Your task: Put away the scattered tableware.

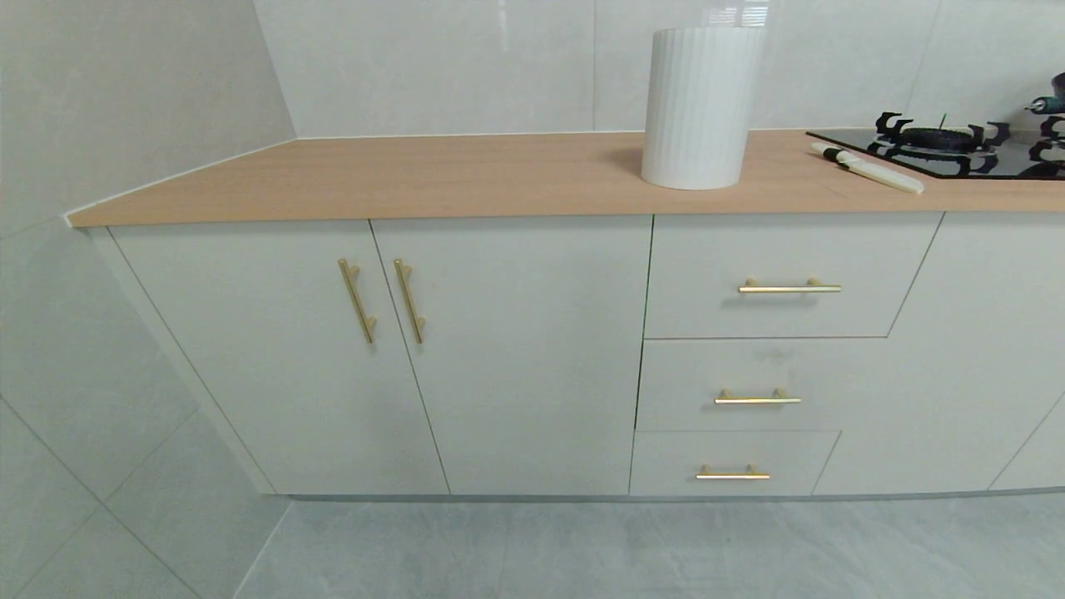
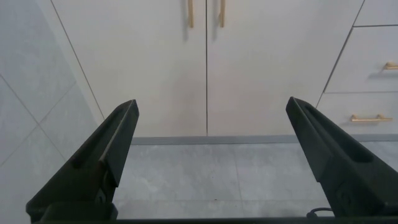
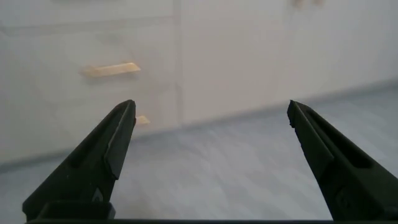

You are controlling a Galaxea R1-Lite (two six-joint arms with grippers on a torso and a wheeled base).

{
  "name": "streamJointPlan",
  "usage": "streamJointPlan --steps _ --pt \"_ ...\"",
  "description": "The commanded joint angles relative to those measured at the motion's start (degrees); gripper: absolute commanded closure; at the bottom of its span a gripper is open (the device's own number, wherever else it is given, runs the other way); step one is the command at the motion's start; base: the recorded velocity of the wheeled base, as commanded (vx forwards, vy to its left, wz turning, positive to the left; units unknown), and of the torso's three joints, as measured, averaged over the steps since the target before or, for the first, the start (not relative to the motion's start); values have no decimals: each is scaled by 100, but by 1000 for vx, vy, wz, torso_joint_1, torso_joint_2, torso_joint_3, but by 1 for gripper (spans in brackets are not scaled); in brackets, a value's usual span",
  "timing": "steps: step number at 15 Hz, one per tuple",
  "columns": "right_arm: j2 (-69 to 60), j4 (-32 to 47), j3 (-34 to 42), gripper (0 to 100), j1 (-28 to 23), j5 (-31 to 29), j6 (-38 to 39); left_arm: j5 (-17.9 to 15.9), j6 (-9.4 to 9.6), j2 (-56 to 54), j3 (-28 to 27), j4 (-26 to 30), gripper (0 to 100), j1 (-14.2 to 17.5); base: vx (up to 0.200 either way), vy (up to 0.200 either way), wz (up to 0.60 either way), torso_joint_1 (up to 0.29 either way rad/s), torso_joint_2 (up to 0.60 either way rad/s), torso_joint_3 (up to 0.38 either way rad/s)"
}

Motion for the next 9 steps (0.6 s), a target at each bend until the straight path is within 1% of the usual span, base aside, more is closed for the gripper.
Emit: streamJointPlan --steps 1,3,4,9 --pt "-5 -168 399 0 0 726 -3 -2 0 9 1 -4 0 2 0 0 0 0 0 0" --pt "-5 -80 399 0 9 1130 -30 -2 0 9 1 -4 0 2 0 0 0 0 0 0" --pt "4 219 390 0 9 1569 49 -2 9 0 1 -4 0 2 0 0 0 0 0 0" --pt "-5 131 399 0 9 1552 164 -2 0 0 1 -4 0 2 0 0 0 0 0 0"
